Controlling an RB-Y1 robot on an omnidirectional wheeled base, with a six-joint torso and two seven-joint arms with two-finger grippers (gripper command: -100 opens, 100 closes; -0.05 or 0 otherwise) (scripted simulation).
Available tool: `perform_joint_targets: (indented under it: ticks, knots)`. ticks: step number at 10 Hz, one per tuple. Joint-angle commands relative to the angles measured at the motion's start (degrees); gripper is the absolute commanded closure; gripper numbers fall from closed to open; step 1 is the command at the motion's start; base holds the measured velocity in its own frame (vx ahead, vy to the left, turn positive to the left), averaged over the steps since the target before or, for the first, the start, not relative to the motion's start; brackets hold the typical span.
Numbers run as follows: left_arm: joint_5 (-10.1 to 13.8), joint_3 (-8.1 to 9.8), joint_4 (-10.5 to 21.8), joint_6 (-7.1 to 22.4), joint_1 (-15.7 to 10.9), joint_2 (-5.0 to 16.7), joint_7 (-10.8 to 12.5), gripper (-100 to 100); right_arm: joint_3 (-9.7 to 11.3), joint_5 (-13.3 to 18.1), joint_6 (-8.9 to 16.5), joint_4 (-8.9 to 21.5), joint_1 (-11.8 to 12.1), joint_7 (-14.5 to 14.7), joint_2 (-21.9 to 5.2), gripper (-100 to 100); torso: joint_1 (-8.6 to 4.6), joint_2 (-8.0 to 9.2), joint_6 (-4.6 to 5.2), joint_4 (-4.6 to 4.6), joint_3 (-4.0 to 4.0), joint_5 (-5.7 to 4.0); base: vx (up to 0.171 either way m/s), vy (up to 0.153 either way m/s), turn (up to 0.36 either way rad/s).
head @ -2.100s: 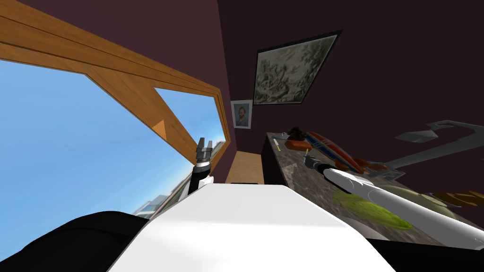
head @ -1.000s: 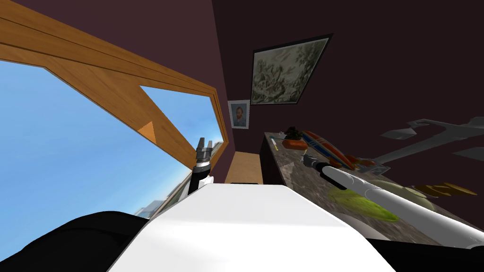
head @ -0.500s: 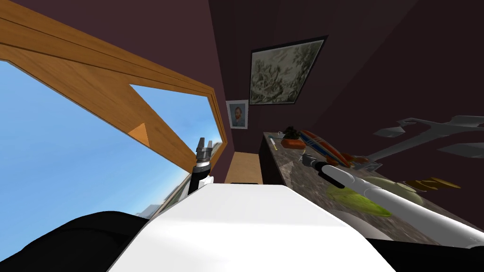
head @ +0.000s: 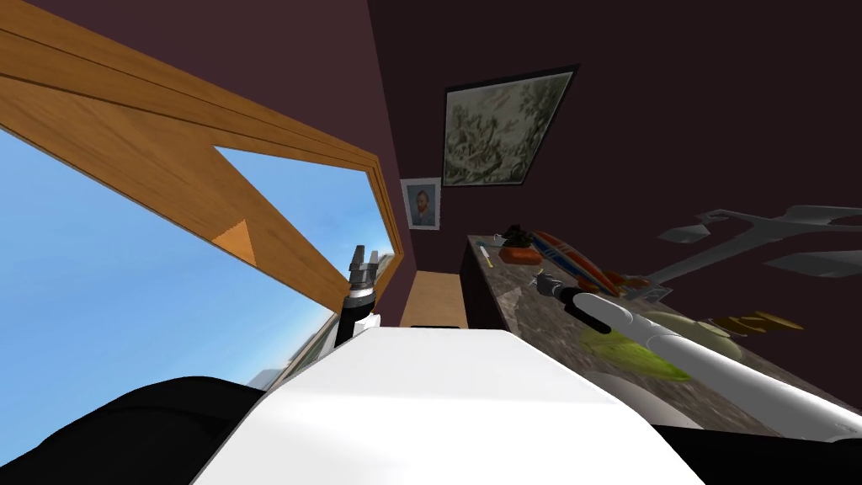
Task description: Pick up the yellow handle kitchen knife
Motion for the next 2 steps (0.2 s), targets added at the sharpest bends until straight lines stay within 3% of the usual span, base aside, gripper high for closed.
perform_joint_targets:
  ticks: [1, 2]
  knots:
    - [0.0, 0.0, 0.0, 0.0, 0.0, 0.0, 0.0, 0, 0.0, 0.0, 0.0, 0.0, 0.0, 0.0, 0.0, 100, 0.0, 0.0, 0.0, 0.0, 0.0, 0.0, 0.0, 0.0, 0.0]
    - [0.0, 0.0, 0.0, 0.0, 0.0, 0.0, 0.0, 0, -0.03, -0.06, -0.07, 0.0, 0.02, 0.28, 0.0, 0, -0.02, 0.02, -0.01, 0.01, 0.01, -0.01, 0.0, 0.0, 0.0]
